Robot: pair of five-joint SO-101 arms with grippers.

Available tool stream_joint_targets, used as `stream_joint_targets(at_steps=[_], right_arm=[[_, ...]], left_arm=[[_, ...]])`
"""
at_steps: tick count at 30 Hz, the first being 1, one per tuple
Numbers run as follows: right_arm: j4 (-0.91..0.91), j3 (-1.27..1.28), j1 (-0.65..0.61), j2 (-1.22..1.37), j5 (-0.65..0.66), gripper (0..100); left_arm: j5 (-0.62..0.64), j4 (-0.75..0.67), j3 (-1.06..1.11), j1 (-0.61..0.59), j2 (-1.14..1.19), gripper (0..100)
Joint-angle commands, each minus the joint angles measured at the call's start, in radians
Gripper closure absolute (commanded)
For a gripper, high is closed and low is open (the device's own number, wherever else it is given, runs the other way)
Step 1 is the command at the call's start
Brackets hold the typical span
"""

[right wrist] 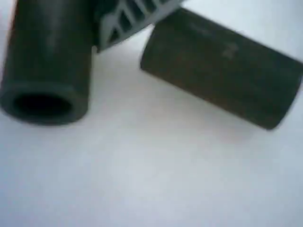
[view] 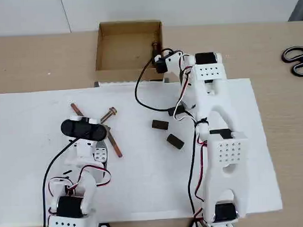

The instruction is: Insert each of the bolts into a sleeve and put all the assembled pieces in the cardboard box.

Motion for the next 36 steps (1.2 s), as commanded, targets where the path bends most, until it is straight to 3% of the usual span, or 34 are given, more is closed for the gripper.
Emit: stream_joint_targets(at_steps=[1, 23, 36], right_arm=[[-0.035, 0.0, -0.012, -0.002, 0.012, 87.1], [-0.015, -0.002, -0.062, -0.01, 0.127, 86.5], [0.036, -0.068, -0.062, -0.051, 0.12, 85.5]], left_arm=[[-0.006, -0.021, -0.004, -0.006, -0.008, 99], [-0.006, -0.021, -0.004, -0.006, -0.008, 99], [-0.006, -0.021, -0.004, -0.006, -0.008, 99]])
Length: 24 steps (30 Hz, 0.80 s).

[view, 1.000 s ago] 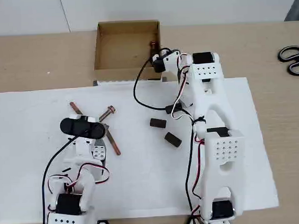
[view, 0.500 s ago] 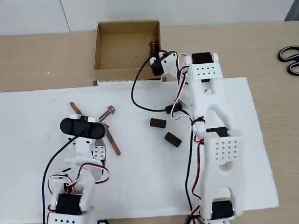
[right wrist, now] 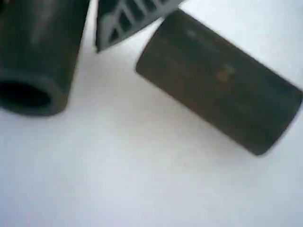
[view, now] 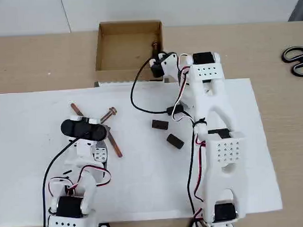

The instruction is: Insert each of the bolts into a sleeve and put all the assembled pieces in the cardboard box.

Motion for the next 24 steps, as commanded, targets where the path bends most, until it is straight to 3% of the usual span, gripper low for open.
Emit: stream_joint_targets(at_steps=[1, 5, 24], right_arm=[[0.022, -0.04, -0.042, -0.054, 0.006, 83.8], [0.022, -0.04, -0.042, -0.053, -0.015, 80.9], [0.022, -0.04, -0.044, 0.056, -0.015, 99.1]], left_arm=[[-0.006, -0.021, -0.004, -0.006, -0.008, 99], [-0.006, -0.021, -0.004, -0.006, -0.008, 99], [-0.006, -0.021, -0.004, -0.006, -0.008, 99]])
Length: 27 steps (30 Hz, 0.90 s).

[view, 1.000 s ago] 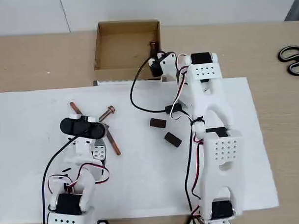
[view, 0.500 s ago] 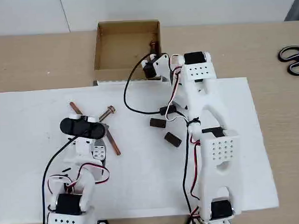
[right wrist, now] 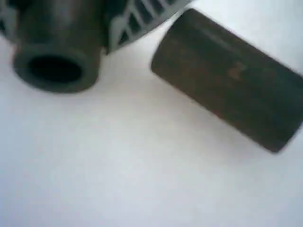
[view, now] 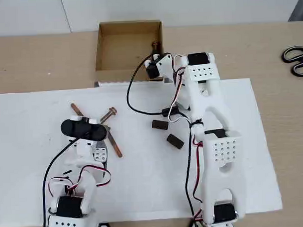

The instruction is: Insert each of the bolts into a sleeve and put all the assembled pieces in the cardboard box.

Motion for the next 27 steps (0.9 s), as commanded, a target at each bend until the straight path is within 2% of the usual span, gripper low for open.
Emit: stream_joint_targets(at_steps=[1, 7, 11, 15, 19, 23, 27], right_arm=[[0.013, -0.005, -0.018, -0.005, -0.006, 99.0], [0.088, -0.041, -0.018, -0.142, -0.025, 99.0], [0.111, -0.038, 0.002, -0.268, -0.12, 99.2], [0.12, -0.035, 0.044, -0.383, -0.169, 99.6], [0.119, 0.104, 0.058, -0.492, -0.207, 99.6], [0.113, 0.313, 0.059, -0.607, -0.227, 99.6], [0.108, 0.46, 0.059, -0.691, -0.275, 99.5]], left_arm=[[-0.006, -0.021, -0.004, -0.006, -0.008, 99], [-0.006, -0.02, -0.004, -0.006, -0.008, 99], [-0.005, -0.009, -0.01, -0.006, -0.008, 99], [-0.002, 0.074, -0.137, -0.002, 0.0, 99], [-0.008, 0.137, -0.291, -0.002, 0.014, 99], [-0.031, 0.158, -0.453, 0.002, 0.181, 99], [-0.026, 0.212, -0.71, 0.002, 0.508, 99]])
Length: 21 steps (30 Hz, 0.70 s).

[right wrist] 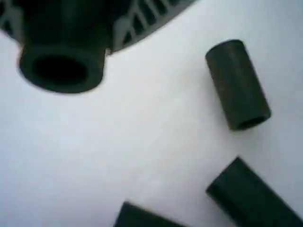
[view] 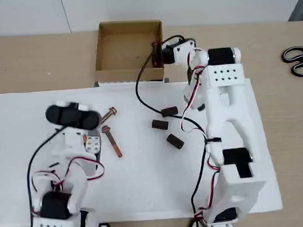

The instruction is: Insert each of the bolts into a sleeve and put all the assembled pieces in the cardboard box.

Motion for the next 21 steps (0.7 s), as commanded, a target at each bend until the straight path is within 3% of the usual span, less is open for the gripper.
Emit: stream_joint_targets(at_steps=[1, 7, 12, 16, 21], right_arm=[[-0.004, 0.097, 0.012, -0.12, -0.038, 99.5], [-0.01, 0.241, 0.024, -0.189, -0.074, 99.5], [-0.012, 0.315, 0.079, -0.237, -0.095, 99.4], [-0.028, 0.385, 0.116, -0.26, -0.1, 99.4], [-0.062, 0.491, 0.151, -0.315, -0.1, 99.4]], left_arm=[[0.011, 0.044, -0.268, 0.002, 0.313, 99], [0.218, 0.207, -0.624, 0.061, 0.793, 99], [0.233, 0.423, -0.846, 0.123, 1.06, 99], [0.27, 0.404, -0.88, 0.15, 1.194, 99], [0.646, 0.393, -0.878, 0.146, 1.261, 99]])
